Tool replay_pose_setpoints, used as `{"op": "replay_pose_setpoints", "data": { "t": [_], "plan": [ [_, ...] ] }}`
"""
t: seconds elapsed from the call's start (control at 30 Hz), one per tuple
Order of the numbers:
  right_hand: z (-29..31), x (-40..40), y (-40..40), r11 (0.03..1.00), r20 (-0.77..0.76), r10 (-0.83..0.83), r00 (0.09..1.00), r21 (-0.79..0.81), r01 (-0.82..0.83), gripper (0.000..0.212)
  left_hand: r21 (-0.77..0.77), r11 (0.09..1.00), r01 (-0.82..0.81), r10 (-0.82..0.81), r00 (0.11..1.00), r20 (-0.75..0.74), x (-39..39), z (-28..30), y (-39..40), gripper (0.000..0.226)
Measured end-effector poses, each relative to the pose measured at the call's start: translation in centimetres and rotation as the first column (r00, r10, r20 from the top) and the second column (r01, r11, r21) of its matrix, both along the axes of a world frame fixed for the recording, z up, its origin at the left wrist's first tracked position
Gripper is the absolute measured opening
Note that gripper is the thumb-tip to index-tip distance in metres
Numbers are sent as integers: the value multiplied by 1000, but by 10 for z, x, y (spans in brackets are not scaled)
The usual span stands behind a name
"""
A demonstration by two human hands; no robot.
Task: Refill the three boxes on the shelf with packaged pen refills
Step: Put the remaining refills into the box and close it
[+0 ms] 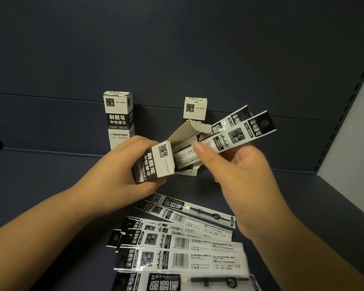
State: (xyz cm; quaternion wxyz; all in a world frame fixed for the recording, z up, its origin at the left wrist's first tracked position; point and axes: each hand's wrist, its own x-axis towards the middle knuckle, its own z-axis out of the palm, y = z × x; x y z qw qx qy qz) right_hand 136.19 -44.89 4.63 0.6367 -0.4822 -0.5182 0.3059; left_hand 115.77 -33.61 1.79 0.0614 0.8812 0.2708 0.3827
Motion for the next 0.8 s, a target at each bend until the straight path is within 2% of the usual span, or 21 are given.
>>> {"op": "replay_pose_setpoints", "data": {
  "t": [0.17,0.23,0.33,0.43,0.57,0.7,0.8],
  "plan": [
    [1,3,1,992,-55,-95,994,73,98,9,-23,1000,-14,15,999,31,1,0,-1,51],
    [0,3,3,994,-22,-85,996,60,87,25,-30,1000,-7,7,1000,30,2,-1,-2,51],
    [-3,-1,3,1000,76,-7,997,19,5,32,-35,999,8,-7,1000,18,4,0,-4,50],
    [-3,0,4,996,223,4,975,85,-23,23,-48,999,0,2,999,32,3,0,-2,50],
    [-1,4,5,979,334,-116,935,198,51,5,-52,998,-21,24,998,61,1,0,-2,50],
    [-8,1,11,984,453,-129,882,172,56,16,-46,999,-14,15,1000,25,4,0,-4,50],
    [-8,3,12,981,416,-112,903,190,34,17,-39,999,-11,12,1000,13,4,0,-5,50]
  ]
}}
